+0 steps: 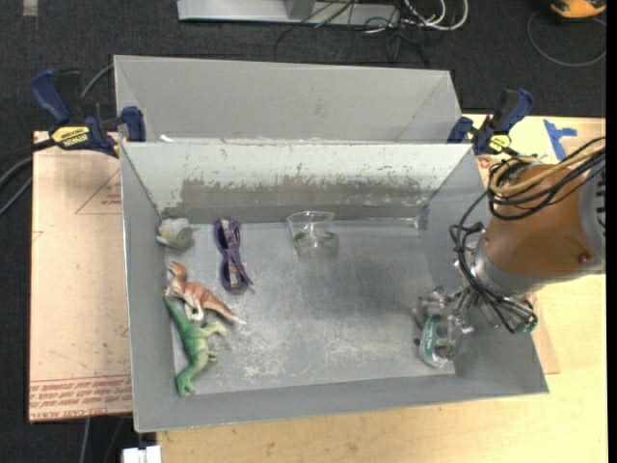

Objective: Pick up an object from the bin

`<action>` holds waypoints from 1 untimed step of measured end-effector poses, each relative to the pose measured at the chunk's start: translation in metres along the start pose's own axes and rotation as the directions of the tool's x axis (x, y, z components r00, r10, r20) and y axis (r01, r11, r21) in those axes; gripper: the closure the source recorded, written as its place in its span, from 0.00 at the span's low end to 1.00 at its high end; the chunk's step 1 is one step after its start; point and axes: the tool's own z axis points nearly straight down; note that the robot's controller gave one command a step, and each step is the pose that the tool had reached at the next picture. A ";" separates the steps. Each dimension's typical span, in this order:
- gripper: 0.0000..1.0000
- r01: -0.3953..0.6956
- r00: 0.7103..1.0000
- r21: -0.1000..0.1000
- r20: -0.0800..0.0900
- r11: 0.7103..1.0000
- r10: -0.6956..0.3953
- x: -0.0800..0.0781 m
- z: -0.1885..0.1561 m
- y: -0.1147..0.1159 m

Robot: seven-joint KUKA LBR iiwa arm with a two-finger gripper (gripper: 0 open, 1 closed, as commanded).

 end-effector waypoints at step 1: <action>1.00 0.000 1.000 0.001 0.002 1.000 0.000 -0.001 -0.006 0.000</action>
Offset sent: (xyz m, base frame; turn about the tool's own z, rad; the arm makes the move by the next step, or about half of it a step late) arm 0.0002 0.0000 0.0568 0.0000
